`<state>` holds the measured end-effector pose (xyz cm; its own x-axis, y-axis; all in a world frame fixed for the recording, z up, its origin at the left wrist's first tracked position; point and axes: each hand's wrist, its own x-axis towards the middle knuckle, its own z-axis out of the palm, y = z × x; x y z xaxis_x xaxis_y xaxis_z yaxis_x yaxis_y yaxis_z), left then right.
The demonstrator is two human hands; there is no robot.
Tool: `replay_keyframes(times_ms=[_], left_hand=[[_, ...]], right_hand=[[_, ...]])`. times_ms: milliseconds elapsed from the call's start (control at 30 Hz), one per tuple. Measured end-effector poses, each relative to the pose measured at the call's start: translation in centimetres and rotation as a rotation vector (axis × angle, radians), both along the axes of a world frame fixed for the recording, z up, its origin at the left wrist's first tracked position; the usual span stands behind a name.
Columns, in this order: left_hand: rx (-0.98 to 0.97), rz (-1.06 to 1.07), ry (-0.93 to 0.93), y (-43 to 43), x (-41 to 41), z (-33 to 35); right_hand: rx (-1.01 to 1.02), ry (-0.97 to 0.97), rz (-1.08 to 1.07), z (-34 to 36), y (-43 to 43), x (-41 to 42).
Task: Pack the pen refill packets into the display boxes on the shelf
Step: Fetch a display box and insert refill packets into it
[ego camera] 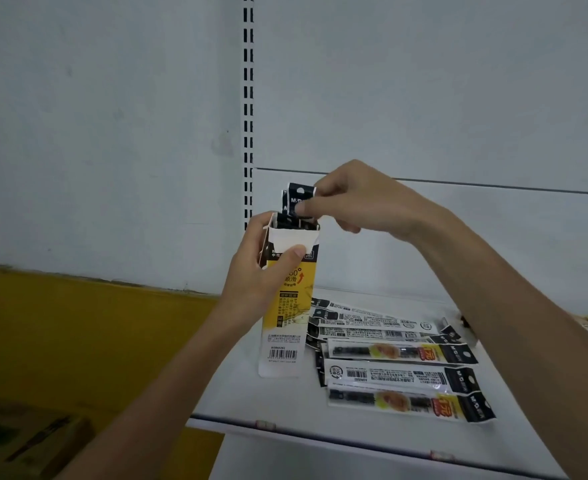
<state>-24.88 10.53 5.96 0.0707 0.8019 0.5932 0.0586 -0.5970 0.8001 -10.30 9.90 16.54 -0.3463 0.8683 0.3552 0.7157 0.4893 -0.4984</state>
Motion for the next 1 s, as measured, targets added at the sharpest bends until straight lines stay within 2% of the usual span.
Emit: replay_keyframes(times_ms=[100, 300, 333, 433, 467, 533, 600, 667, 733, 867, 1000], left_hand=[[-0.002, 0.01, -0.009, 0.0, 0.0, 0.1], [-0.033, 0.034, -0.004, 0.0, -0.2, 0.2], [-0.036, 0.043, -0.002, 0.0, -0.3, 0.3], [-0.034, 0.069, 0.017, -0.1, -1.0, 0.3], [-0.025, 0.08, 0.031, -0.2, -1.3, 0.4], [-0.009, 0.099, 0.087, -0.4, -1.9, 0.8], [0.019, 0.125, 0.172, -0.5, -2.3, 1.3], [0.06, 0.162, 0.253, -0.6, -2.4, 1.8], [0.11, 0.194, 0.338, -0.6, -2.5, 2.1], [0.21, 0.236, 0.491, -0.6, -3.1, 2.5], [0.215, 0.247, 0.539, -0.6, -3.2, 2.9]], right_hand=[[0.059, -0.063, 0.027, -0.2, -0.1, -0.8], [-0.007, -0.186, 0.042, -0.7, -0.1, -1.5], [-0.007, -0.123, 0.066, -0.9, -0.3, -1.3], [0.162, 0.318, 0.131, -2.3, 0.1, 0.8], [0.22, 0.336, 0.115, -2.8, 0.4, 2.0], [0.169, 0.067, 0.05, -4.6, 1.2, 4.1], [-0.125, -0.295, -0.001, -7.3, 2.0, 5.5], [-0.337, -0.466, -0.032, -10.1, 2.8, 6.5], [-0.372, -0.457, -0.046, -11.7, 3.3, 7.1], [-0.215, -0.427, -0.106, -12.0, 4.0, 7.7], [-0.205, -0.423, -0.094, -11.7, 4.0, 7.7]])
